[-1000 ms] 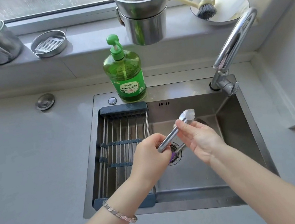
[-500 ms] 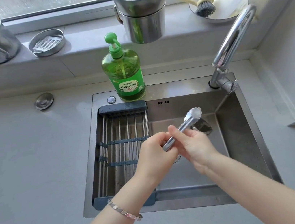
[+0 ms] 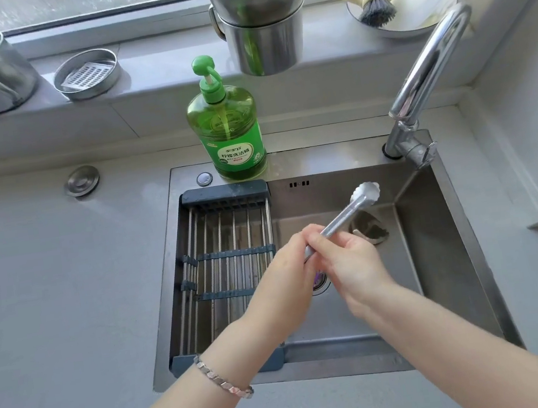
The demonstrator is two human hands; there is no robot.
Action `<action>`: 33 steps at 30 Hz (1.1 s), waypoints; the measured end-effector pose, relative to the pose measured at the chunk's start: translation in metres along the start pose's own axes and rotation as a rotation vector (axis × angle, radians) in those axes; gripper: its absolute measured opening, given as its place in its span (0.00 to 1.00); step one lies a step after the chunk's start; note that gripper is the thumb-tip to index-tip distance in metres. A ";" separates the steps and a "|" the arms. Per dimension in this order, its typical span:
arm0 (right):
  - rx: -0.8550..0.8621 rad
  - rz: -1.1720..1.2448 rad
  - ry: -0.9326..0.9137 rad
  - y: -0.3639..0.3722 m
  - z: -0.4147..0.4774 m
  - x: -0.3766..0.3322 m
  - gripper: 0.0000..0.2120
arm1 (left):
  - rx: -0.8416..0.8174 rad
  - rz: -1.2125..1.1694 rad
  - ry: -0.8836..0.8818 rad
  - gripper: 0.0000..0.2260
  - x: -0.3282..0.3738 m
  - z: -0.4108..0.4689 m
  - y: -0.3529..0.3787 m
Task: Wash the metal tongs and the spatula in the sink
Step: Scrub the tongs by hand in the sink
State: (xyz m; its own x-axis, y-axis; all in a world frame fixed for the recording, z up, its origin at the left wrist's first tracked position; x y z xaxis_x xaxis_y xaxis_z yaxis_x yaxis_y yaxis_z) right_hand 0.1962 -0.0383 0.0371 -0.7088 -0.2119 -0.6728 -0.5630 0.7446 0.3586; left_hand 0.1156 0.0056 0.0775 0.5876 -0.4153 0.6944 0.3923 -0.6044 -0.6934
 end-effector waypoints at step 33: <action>-0.733 -1.303 -0.994 0.039 -0.053 -0.025 0.42 | -0.111 -0.758 -0.023 0.15 0.006 0.001 -0.008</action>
State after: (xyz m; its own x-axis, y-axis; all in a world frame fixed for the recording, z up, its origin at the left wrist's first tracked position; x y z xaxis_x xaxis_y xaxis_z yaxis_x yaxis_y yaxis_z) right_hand 0.1693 -0.0370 0.1022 0.6392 0.2544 -0.7257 -0.7436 -0.0362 -0.6677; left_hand 0.1164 0.0085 0.0867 0.2014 0.1531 0.9675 0.6211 -0.7837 -0.0053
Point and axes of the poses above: each hand's wrist, its own z-axis towards the middle knuckle, its own y-axis out of the palm, x = y × z, the point moved 6 cm from there along z, towards the middle knuckle, and after that the axes turned 9 degrees about z, right-handed, at the moved point
